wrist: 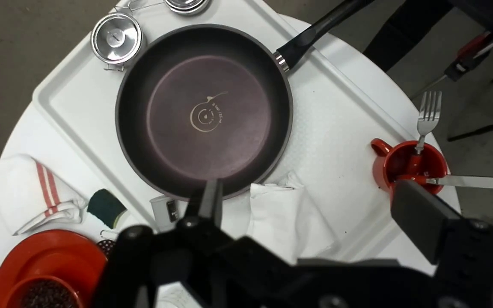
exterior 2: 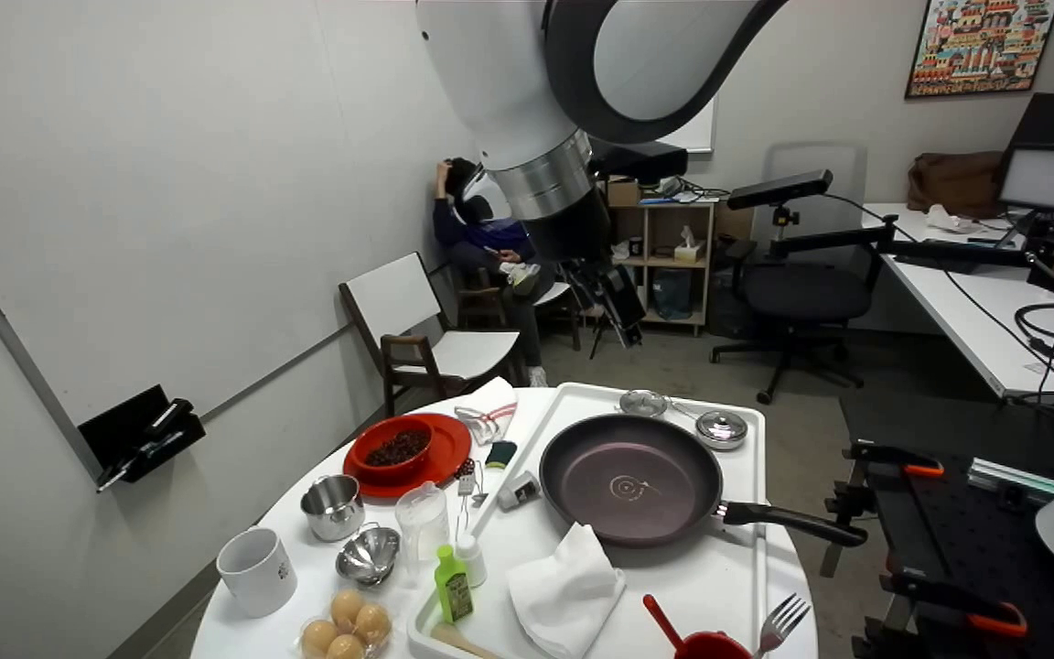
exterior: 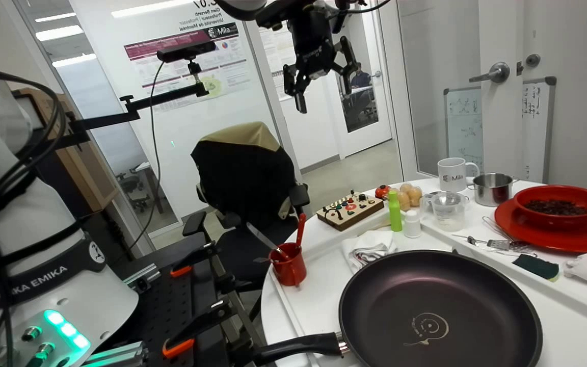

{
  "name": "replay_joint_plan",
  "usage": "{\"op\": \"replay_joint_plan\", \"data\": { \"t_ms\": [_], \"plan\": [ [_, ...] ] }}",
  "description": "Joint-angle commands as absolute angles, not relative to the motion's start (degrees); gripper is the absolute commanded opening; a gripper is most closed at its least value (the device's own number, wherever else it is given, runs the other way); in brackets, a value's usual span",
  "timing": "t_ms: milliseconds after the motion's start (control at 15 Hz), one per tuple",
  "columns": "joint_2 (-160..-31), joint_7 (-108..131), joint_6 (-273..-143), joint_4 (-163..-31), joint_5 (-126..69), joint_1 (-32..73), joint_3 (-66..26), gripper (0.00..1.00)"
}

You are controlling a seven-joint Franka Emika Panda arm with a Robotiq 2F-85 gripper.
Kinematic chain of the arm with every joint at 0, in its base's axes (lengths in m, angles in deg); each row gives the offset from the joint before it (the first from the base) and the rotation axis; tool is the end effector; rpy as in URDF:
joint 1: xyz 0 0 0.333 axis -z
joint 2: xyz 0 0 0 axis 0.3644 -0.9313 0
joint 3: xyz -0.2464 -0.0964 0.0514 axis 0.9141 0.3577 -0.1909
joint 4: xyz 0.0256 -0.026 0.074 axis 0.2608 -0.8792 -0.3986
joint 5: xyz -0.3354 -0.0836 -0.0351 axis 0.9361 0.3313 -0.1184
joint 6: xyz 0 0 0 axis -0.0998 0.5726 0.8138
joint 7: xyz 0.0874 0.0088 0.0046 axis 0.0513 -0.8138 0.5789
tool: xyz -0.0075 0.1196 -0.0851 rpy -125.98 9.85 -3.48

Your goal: Wipe the black pan with the white cloth

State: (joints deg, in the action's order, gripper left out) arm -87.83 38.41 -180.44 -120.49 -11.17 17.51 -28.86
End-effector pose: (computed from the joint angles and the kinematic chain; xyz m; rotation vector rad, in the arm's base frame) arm 0.4915 0.0358 0.3012 2.6611 0.9814 -0.4805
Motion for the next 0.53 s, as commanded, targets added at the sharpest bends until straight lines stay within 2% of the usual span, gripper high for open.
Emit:
{"op": "replay_joint_plan", "data": {
  "t_ms": [0,200,467],
  "plan": [
    [-87.86,38.42,-180.22,-120.33,-11.21,17.47,-28.87,1.0],
    [-90.4,40.63,-179.46,-119.76,-12.05,17.62,-28.99,1.0],
    [-95.26,46.51,-187.67,-119.25,-9.27,18.09,-29.07,1.0]
  ]
}}
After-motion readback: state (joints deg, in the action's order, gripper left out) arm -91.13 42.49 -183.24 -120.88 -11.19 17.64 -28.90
